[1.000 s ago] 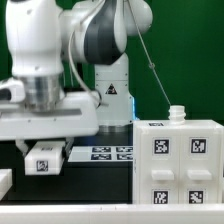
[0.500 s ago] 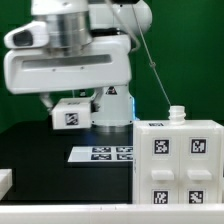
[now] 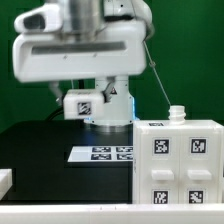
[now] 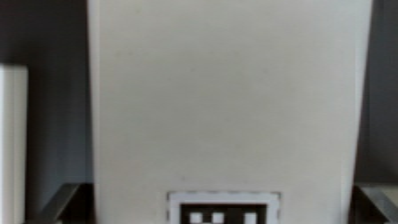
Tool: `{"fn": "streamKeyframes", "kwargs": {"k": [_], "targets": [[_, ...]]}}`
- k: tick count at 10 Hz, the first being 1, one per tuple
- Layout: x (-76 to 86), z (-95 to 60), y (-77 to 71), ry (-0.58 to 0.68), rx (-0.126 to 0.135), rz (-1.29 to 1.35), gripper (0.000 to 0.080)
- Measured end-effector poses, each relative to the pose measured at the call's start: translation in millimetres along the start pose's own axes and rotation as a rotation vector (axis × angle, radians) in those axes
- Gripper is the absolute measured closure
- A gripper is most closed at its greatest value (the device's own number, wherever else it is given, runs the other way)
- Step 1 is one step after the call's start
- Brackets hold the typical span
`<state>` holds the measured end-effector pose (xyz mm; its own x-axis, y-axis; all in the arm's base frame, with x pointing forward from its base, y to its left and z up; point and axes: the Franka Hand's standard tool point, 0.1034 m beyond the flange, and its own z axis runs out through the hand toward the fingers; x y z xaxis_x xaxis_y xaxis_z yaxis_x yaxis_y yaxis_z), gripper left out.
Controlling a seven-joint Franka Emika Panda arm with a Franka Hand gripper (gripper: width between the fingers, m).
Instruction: Assemble cabinet
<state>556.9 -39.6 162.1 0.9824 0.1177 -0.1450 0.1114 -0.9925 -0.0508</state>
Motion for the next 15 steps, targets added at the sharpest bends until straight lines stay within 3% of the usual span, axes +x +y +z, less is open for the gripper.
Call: {"fn": "streamKeyframes", "kwargs": {"k": [2,3,8,11,13,15], "targets": [[28.0,-21.9,-30.9,0.02,-0.001,0.026,0.0248],[36.1,-28.9,-37.1,0.011,0.001,0.029,0.0248],[36.1,-24.5,-36.9,0.01,0.0,0.025,0.0248],[65.4,-33.3,-89.0,0.038,-0.002,0.063,0.0248],[72.0,-28.3,-118.6,0.039,0.001,0.095,0.0248],[73.7,-19.2,-126.8,0.031,0.0,0.086,0.0248]]}}
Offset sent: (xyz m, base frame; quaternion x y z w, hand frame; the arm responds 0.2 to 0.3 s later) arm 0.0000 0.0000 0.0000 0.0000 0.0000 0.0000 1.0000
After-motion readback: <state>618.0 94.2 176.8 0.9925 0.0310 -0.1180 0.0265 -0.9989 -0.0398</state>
